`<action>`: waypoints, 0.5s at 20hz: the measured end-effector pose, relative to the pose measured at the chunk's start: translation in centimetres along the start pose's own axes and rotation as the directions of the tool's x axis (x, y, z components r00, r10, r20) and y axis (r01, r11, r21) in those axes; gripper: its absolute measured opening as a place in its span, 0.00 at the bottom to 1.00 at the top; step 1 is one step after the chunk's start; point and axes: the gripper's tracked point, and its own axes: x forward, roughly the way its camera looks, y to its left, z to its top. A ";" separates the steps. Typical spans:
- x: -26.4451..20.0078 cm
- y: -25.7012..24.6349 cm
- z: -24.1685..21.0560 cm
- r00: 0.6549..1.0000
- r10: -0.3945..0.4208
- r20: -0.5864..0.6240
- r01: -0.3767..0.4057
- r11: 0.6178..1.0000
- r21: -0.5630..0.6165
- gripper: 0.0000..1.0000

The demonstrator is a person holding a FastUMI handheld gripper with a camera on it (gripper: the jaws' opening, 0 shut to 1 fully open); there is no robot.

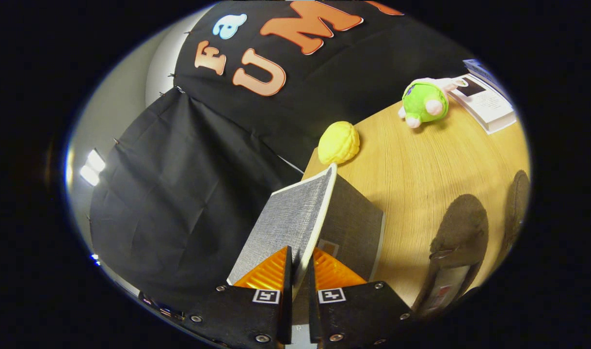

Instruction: Open the storage box then place both shoes into the box .Put the left shoe in first, then the right shoe, with the right side of both shoes facing outward in a uniform manner.

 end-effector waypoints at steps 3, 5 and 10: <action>-0.6 1.2 1.3 0.999 0.031 0.034 -0.032 0.999 0.038 0.10; -1.3 3.5 2.2 0.996 0.072 0.059 -0.075 0.997 0.034 0.08; -1.9 9.5 4.8 0.982 0.144 0.122 -0.146 0.989 0.011 0.08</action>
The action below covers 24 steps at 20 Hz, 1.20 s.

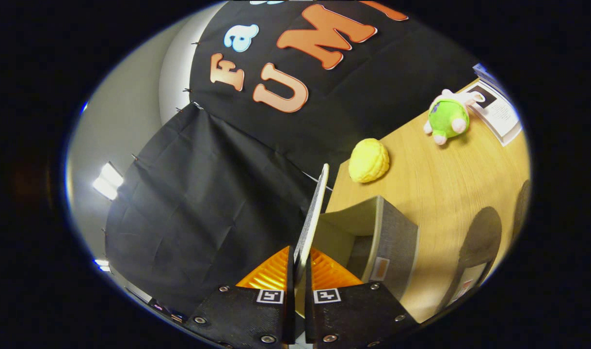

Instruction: Open the storage box then place both shoes into the box .Put the left shoe in first, then the right shoe, with the right side of both shoes facing outward in a uniform manner.

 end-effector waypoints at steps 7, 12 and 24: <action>5.0 8.3 -1.0 0.996 0.089 -0.001 -0.089 0.994 -0.061 0.08; 8.9 12.3 -3.6 0.991 0.130 -0.031 -0.131 0.989 -0.067 0.08; 15.9 13.3 -10.0 0.980 0.105 -0.168 -0.120 0.990 -0.078 0.65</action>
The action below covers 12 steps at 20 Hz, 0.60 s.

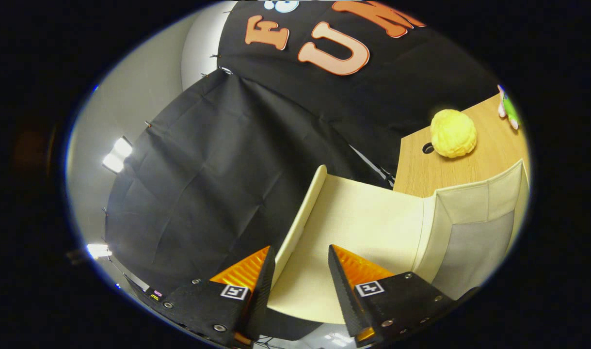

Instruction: Open the storage box then place both shoes into the box .Put the left shoe in first, then the right shoe, with the right side of both shoes facing outward in a uniform manner.

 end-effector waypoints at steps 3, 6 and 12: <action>-1.8 -0.7 -0.3 0.999 -0.031 -0.014 0.030 0.997 -0.067 0.84; -5.3 -3.5 1.0 0.991 -0.129 0.037 0.134 0.975 -0.176 0.91; -14.4 -11.3 3.9 0.927 -0.347 0.144 0.376 0.855 -0.357 0.96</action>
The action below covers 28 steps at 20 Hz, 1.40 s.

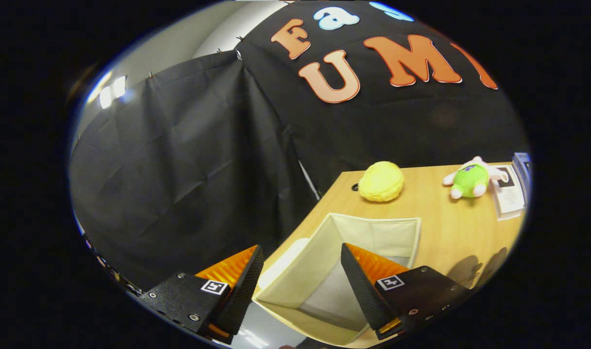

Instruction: Open the storage box then place both shoes into the box .Put the left shoe in first, then the right shoe, with the right side of both shoes facing outward in a uniform manner.

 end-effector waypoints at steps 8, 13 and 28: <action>-7.0 -12.2 -2.5 0.968 -0.250 -0.038 0.247 0.967 -0.065 0.96; -9.3 -18.6 -7.2 0.929 -0.352 -0.116 0.351 0.936 -0.028 0.95; -6.8 -28.8 -17.0 0.796 -0.489 -0.356 0.521 0.854 -0.008 0.77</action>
